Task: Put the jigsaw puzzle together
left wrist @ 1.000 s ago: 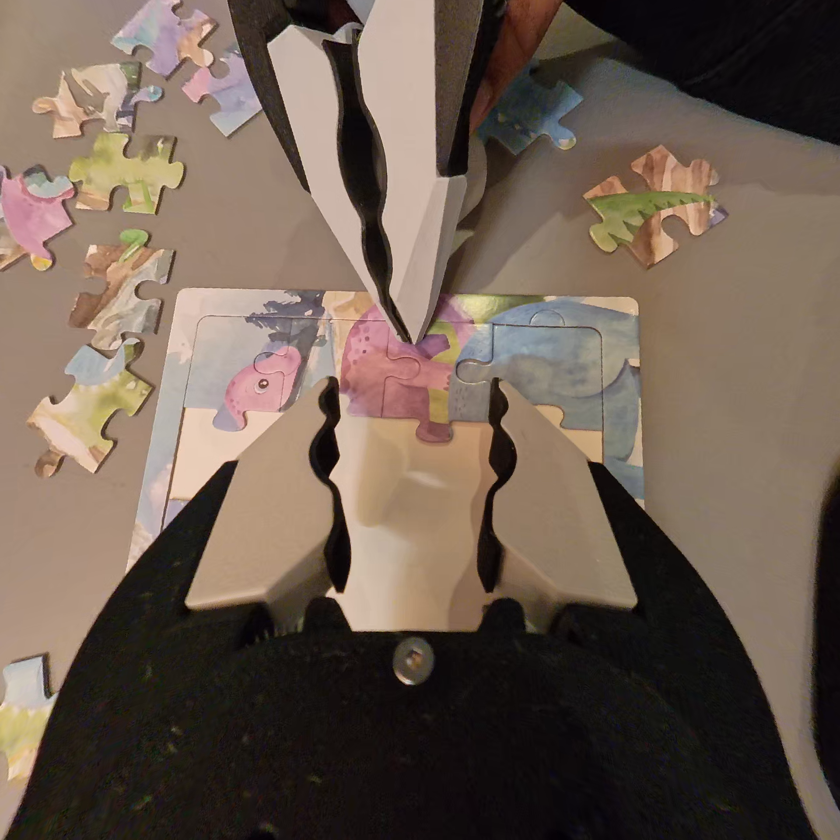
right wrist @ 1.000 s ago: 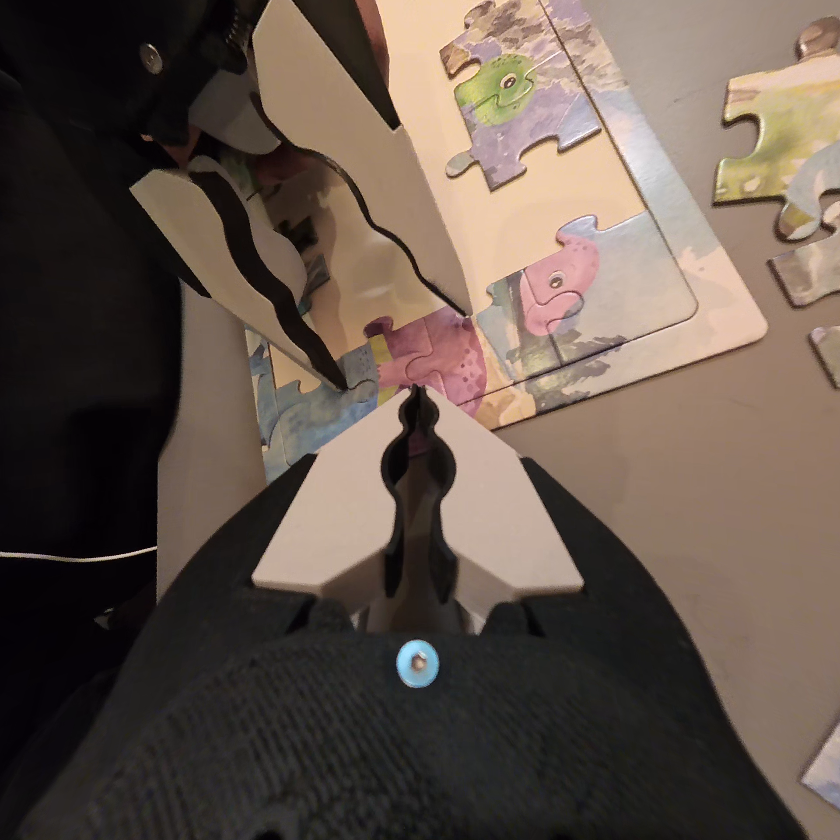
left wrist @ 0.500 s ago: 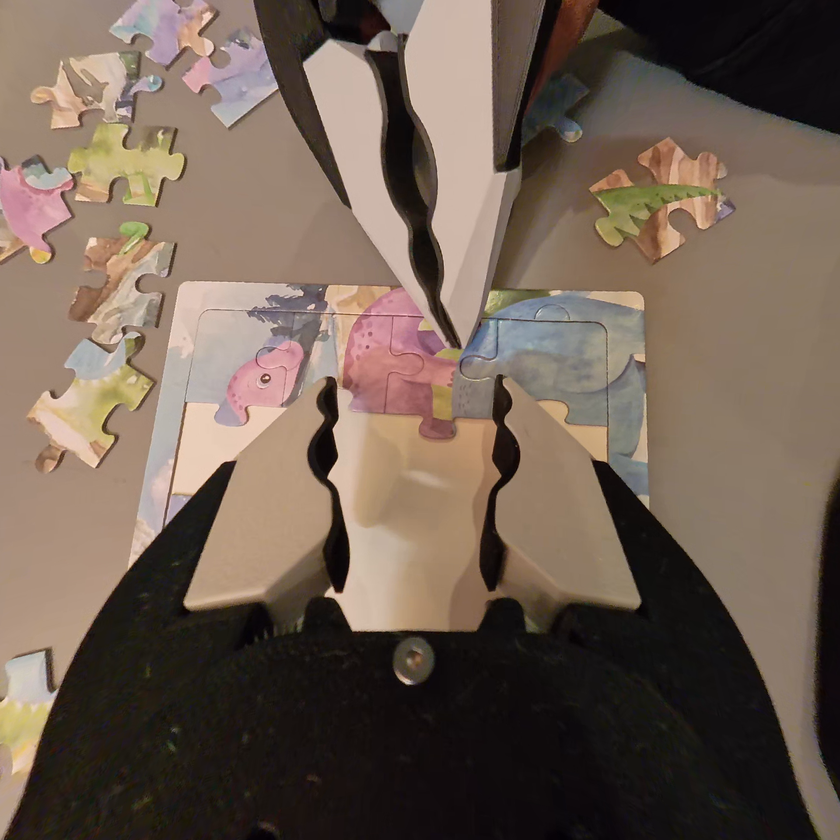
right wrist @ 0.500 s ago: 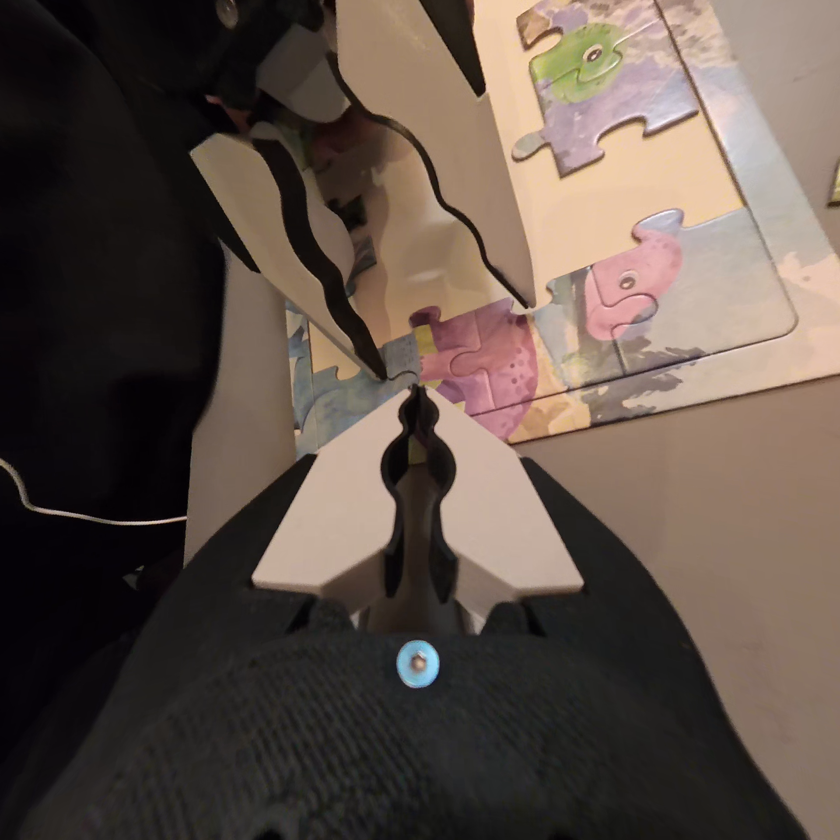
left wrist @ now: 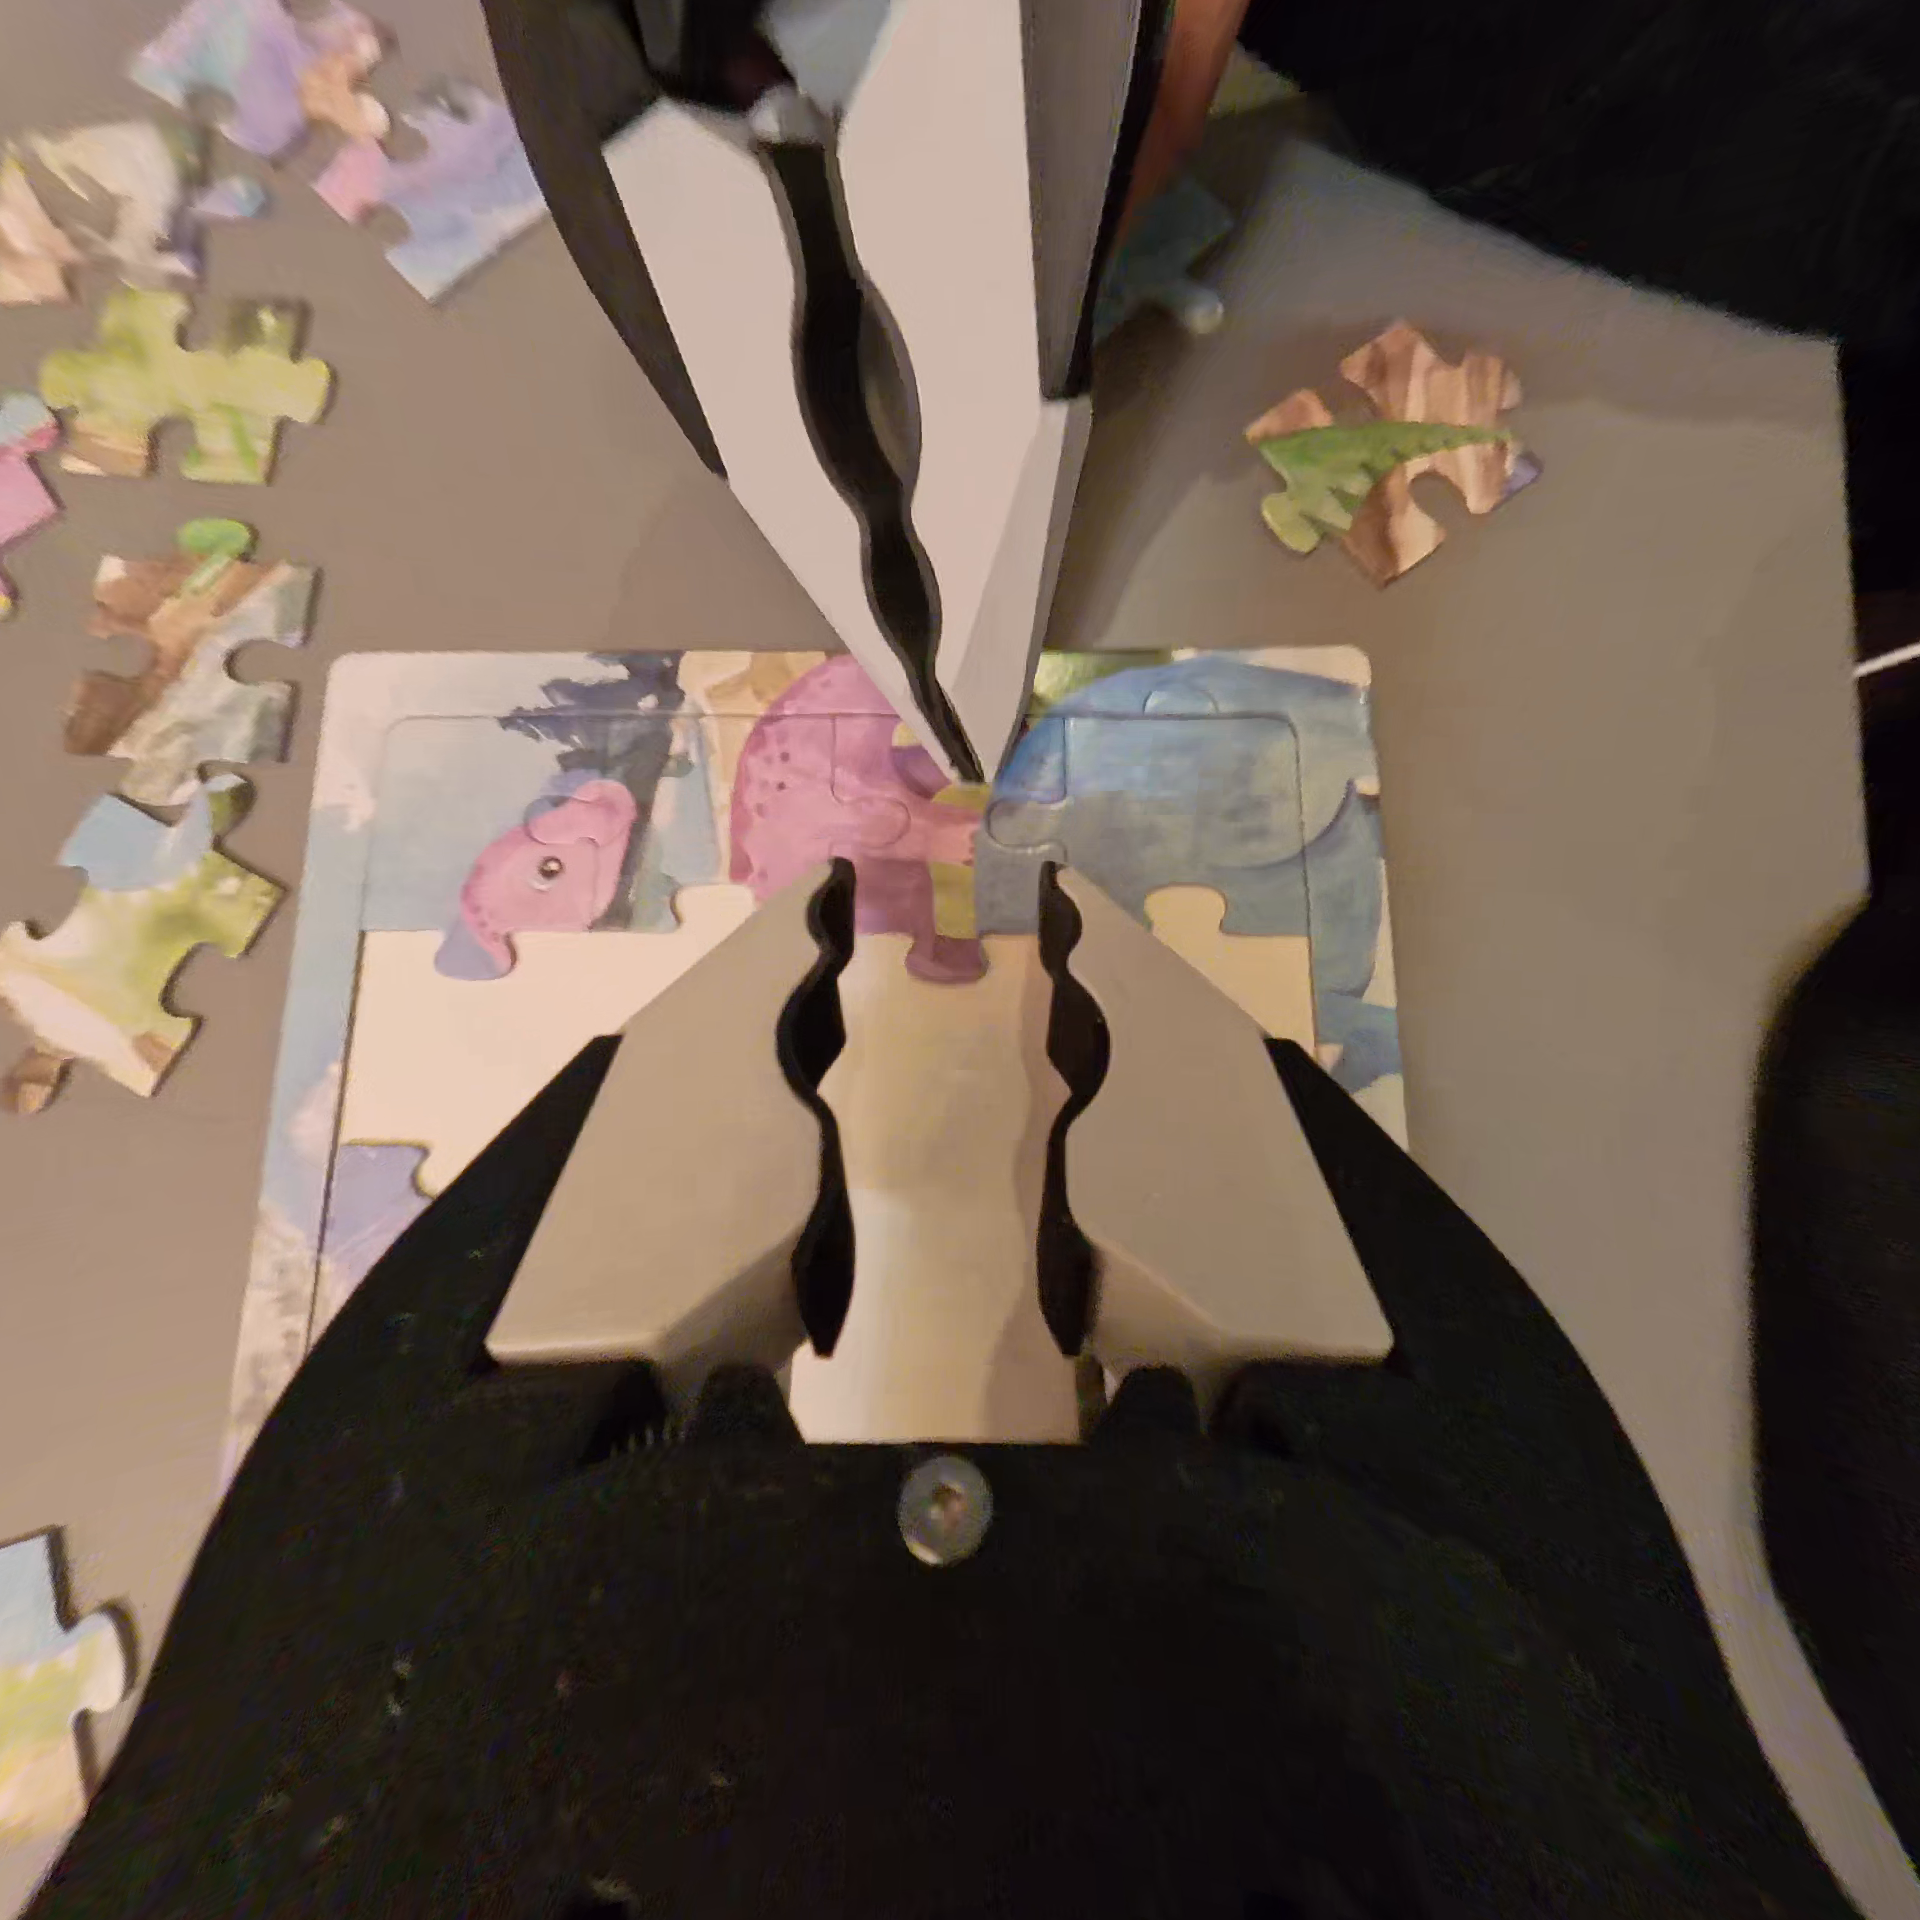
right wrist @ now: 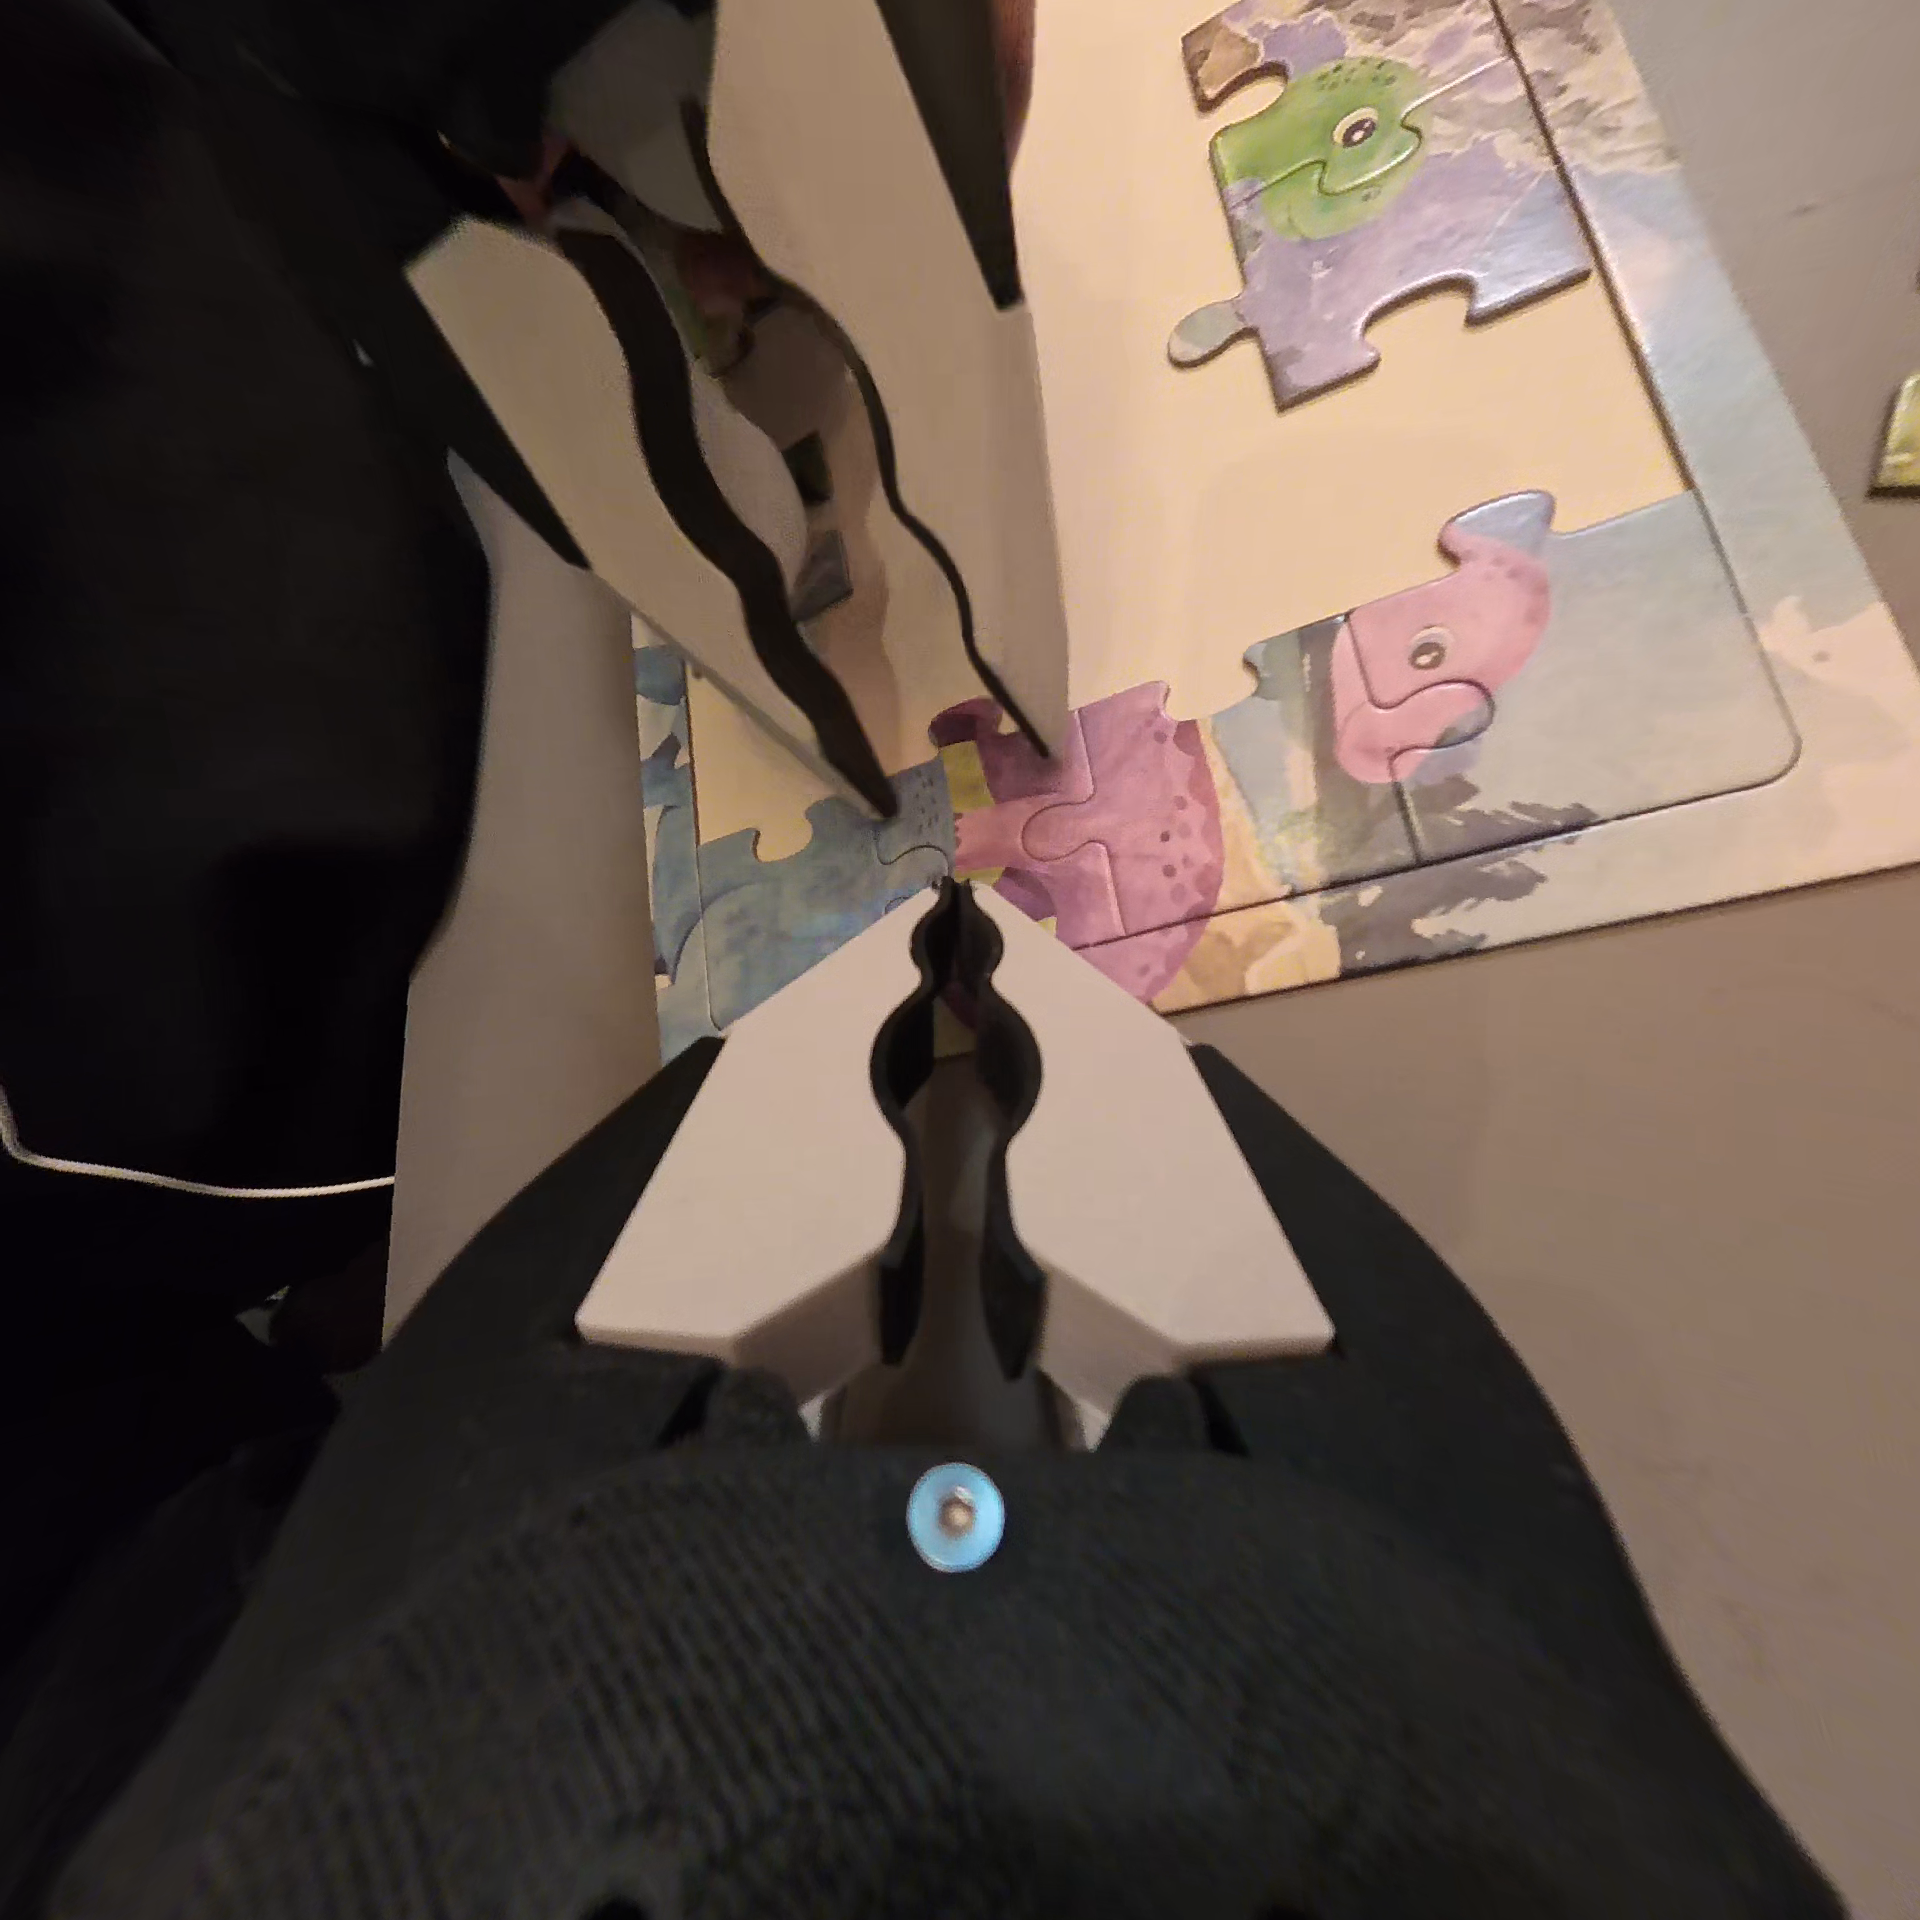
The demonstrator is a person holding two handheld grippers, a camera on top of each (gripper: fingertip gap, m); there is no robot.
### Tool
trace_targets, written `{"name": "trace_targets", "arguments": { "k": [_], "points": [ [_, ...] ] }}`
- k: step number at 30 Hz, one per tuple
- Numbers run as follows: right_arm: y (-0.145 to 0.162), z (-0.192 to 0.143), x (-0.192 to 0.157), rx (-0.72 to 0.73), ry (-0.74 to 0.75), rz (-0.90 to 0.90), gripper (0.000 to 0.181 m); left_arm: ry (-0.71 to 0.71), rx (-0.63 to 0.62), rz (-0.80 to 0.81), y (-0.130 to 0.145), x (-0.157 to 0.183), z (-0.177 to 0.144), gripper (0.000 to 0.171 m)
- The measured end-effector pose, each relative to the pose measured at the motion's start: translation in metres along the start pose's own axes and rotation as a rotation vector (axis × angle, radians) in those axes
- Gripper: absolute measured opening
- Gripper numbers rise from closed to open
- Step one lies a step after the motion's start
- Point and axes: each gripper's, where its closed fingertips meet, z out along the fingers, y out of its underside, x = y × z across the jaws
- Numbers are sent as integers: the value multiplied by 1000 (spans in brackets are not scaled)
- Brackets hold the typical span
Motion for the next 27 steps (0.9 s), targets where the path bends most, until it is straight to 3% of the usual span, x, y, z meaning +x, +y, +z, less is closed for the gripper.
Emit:
{"name": "trace_targets", "arguments": {
  "k": [3, 7, 13, 15, 18, 20, 21, 24, 27],
  "points": [
    [0, 0, 0, -3, 6, -4, 0, 6, -19, -5, 3, 3, 4, 17],
    [-3, -2, 9, 8, 69, -16, 0, -5, -12, -39, 4, -2, 4, 8],
    [-10, -24, 58, 49, 411, -57, 0, -48, -16, -19, 4, -5, 4, 1],
    [-8, -22, 50, 39, 382, -83, 0, -55, -17, -15, 4, -6, 4, 1],
    [-2, -5, 12, 36, 135, -122, 0, -46, -13, -36, 4, -6, 5, 1],
    [-1, -3, 8, 26, 100, -109, 0, -40, -9, -47, 4, -7, 4, 1],
    [-3, -5, 15, 28, 145, -107, 0, -38, -8, -49, 4, -7, 4, 1],
    [-10, -26, 58, 41, 471, -149, 0, -39, -8, -48, 4, -7, 4, 1],
    [-9, -32, 64, 34, 566, -238, 0, -35, -7, -63, 3, -7, 4, 0]
  ]
}}
